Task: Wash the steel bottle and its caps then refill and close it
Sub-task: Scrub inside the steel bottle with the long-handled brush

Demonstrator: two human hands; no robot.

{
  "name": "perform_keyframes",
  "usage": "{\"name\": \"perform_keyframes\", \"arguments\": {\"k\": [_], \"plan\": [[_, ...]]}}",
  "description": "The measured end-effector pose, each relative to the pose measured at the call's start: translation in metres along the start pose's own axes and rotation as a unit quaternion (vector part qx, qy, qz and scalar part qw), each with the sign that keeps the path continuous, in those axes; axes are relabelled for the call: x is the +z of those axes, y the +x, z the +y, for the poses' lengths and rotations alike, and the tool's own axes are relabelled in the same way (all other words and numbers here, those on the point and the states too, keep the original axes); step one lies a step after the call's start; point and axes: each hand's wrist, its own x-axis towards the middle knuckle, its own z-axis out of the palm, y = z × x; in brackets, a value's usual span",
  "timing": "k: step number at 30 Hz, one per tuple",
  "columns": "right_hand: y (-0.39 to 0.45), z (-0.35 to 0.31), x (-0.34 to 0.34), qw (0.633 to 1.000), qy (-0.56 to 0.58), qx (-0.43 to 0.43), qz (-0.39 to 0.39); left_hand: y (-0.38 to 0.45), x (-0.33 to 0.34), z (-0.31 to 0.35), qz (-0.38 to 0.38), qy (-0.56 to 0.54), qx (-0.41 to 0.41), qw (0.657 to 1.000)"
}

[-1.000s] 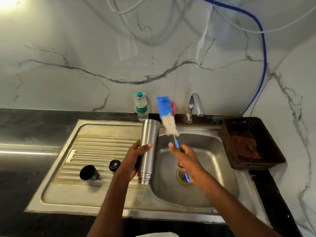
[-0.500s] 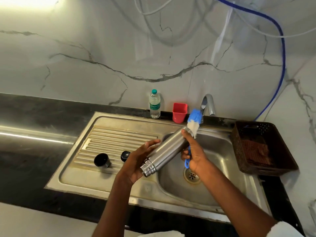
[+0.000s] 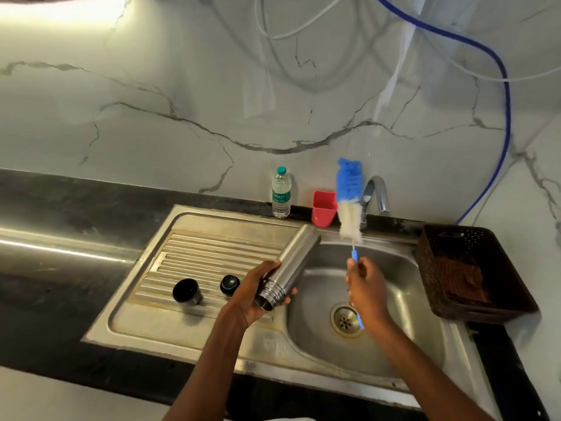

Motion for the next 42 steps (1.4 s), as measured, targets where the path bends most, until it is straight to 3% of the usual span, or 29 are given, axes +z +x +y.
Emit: {"name": "perform_keyframes", "arguments": {"k": [3,6,11,20,26,31,38,42], "plan": [[-0.013,0.007,-0.022,0.998,-0.024,-0.043,-0.041,0.014,0.006,-0.005,-0.019,0.042,0.087,0.995],[-0.026,0.008,-0.038,0.998,-0.01,-0.059,-0.034,0.03,0.015,-0.007,-0.035,0.124,0.142,0.981],[-0.022,0.0,-0.058,0.996,0.019,-0.083,0.012,0.054,0.04,0.007,-0.037,0.166,0.195,0.966],[-0.006,-0.018,-0.061,0.993,0.057,-0.105,-0.012,0.085,0.083,0.034,-0.081,0.202,0.245,0.945],[-0.009,-0.014,-0.056,0.993,0.064,-0.1,-0.006,0.094,0.072,0.02,-0.042,0.122,0.186,0.974],[-0.018,0.006,-0.059,0.983,-0.109,-0.148,0.006,0.091,0.043,0.009,-0.008,-0.003,0.067,0.998],[-0.017,0.011,-0.051,0.936,-0.265,-0.199,-0.12,0.081,0.033,0.008,-0.017,-0.063,-0.018,0.998],[0.005,0.005,-0.051,0.916,-0.354,-0.183,-0.048,0.083,0.024,0.008,-0.068,-0.068,-0.038,0.995]]}}
